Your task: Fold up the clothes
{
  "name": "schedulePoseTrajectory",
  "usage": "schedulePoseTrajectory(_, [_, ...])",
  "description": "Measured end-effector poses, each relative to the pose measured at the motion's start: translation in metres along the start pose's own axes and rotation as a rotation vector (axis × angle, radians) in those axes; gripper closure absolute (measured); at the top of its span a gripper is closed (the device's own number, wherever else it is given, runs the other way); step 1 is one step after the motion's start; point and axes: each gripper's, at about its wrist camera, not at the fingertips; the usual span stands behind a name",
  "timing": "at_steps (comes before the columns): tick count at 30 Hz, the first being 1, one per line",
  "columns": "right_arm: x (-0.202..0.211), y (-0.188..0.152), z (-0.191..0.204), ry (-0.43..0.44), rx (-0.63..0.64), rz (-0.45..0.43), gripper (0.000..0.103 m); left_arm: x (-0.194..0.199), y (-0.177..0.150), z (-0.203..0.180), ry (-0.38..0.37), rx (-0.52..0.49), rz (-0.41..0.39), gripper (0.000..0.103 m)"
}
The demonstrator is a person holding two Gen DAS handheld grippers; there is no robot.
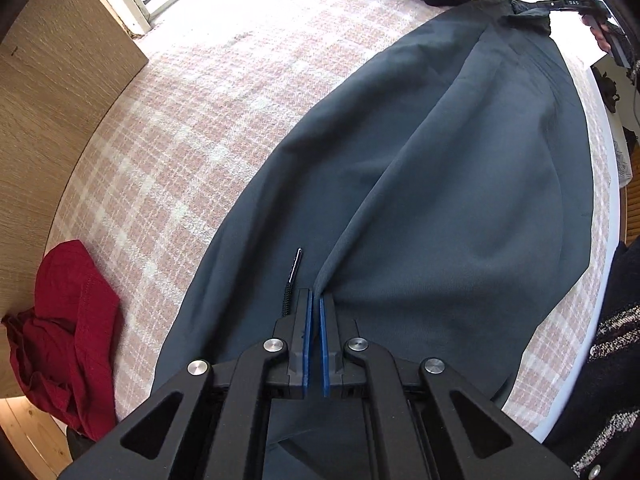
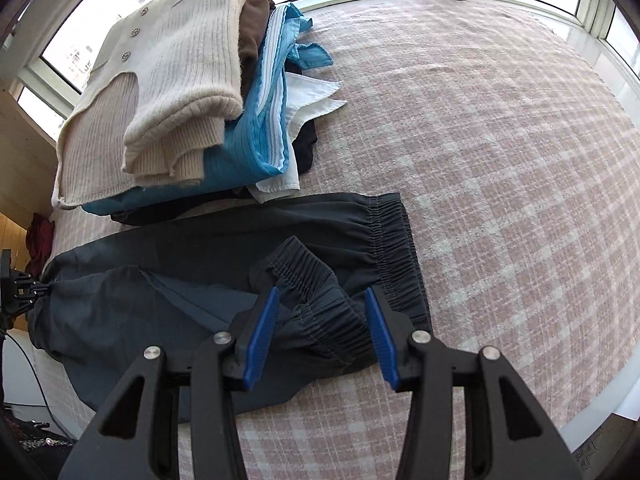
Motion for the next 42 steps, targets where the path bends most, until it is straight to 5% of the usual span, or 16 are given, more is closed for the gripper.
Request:
schedulePoseTrajectory(1, [-0.004,-0.003,0.001,0.002,0.01,0.012,0.059,0.0,0.0,-0.001,0.005,-0.001,0.003,0.1])
schedulePoseTrajectory(5, [0.0,-0.016,0.005,0.004,0.027,-0.022,0.092,0.004,-0.003,-0.006,0.027,-0.003,-0.011,0.1])
schedulePoseTrajectory(13, [0.091,-0.048,-0.013,0.249,-0.237,-0.249,0.095,0.045,-0.03,-0.014,0.069,0.047,-0.131,0.101])
schedulePoseTrajectory(16, [0.114,-0.03,-0.023,0.316,-0.357,-0.315,0.099,0.058,-0.033,-0.006,0.081,0.067,-0.152,0.101])
schedulePoseTrajectory(21, [0.077,0.041,-0.052,0.08,-0.425,-0.253,0.1,0.036,0.009,0.031,0.123,0.089,-0.115,0.101])
schedulePoseTrajectory(24, [0.037,0.061,-0.056,0.017,-0.376,-0.154,0.098,0.024,0.011,0.032,0.118,0.092,-0.093,0.101])
schedulePoseTrajectory(31, [0.051,-0.032,-0.033,0.026,-0.049,-0.04,0.085,-0.001,0.01,0.029,0.093,0.099,-0.044,0.101])
schedulePoseTrajectory(36, [0.063,-0.114,-0.015,-0.08,0.167,-0.04,0.082,0.0,0.005,0.024,0.094,0.096,-0.033,0.101])
schedulePoseTrajectory(42, [0.014,-0.143,-0.006,-0.113,0.224,0.033,0.081,0.005,0.002,0.015,0.106,0.079,-0.019,0.101])
Point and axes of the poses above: each gripper's, at about its wrist camera, not at the fingertips, and x roughly against the way its jaws point, z to its left, y to its top, and after that the axes turned 10 degrees about -x, right-handed
